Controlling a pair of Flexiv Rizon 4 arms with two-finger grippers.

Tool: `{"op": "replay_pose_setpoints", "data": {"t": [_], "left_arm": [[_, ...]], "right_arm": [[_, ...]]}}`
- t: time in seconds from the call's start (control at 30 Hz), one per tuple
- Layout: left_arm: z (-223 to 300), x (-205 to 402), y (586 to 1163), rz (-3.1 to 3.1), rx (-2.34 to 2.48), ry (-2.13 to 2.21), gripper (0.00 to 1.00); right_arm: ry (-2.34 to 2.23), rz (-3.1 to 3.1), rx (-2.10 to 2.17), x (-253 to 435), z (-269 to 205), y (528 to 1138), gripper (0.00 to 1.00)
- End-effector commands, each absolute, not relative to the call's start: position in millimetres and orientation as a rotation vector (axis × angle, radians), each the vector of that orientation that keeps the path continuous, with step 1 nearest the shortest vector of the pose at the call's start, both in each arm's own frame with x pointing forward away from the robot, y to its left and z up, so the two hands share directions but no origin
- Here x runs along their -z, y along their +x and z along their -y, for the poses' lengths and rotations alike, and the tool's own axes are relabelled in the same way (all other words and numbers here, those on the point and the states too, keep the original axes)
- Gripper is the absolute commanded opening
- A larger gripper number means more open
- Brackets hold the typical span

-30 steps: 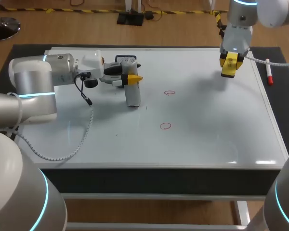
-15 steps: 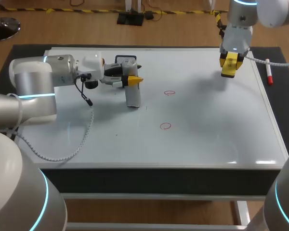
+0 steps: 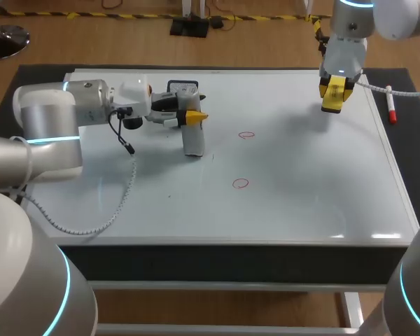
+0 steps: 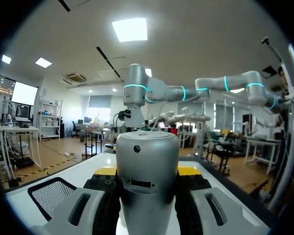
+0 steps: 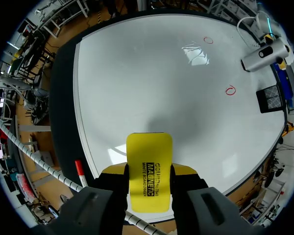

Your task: Pick up the inspection probe, press it on each red-marked spot on the whiteboard one by one, put down the probe, pick up the eraser, and wipe off all the red marks.

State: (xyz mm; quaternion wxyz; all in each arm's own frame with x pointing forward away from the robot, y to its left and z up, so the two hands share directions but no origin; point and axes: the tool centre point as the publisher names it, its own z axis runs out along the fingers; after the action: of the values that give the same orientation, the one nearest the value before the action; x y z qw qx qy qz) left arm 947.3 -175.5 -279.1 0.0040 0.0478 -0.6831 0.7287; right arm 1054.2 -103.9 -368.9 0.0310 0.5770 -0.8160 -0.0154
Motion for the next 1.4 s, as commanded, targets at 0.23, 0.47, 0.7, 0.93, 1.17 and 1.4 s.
{"op": "replay_pose_setpoints", "data": {"t": [0.23, 0.47, 0.7, 0.93, 1.17, 1.4], "left_arm": [[153.7, 262.8, 948.6, 2.200, -2.275, 0.172, 0.00], [115.5, 250.4, 950.7, 2.253, -2.315, 0.219, 0.00], [72.9, 239.0, 953.0, 2.343, -2.308, 0.302, 0.00], [31.8, 234.8, 950.8, 2.400, -2.327, 0.399, 0.00], [2.1, 233.3, 949.4, 2.426, -2.350, 0.472, 0.00], [-15.5, 234.0, 949.0, 2.439, -2.350, 0.505, 0.00]], "right_arm": [[1.780, 2.511, 0.045, 367.7, 104.8, 1054.6, 0.00], [1.780, 2.511, 0.045, 367.7, 104.8, 1054.6, 0.00], [1.780, 2.511, 0.045, 367.7, 104.8, 1054.6, 0.00], [1.780, 2.511, 0.045, 367.7, 104.8, 1054.6, 0.00], [1.780, 2.511, 0.045, 367.7, 104.8, 1054.6, 0.00], [1.780, 2.511, 0.045, 367.7, 104.8, 1054.6, 0.00]]}}
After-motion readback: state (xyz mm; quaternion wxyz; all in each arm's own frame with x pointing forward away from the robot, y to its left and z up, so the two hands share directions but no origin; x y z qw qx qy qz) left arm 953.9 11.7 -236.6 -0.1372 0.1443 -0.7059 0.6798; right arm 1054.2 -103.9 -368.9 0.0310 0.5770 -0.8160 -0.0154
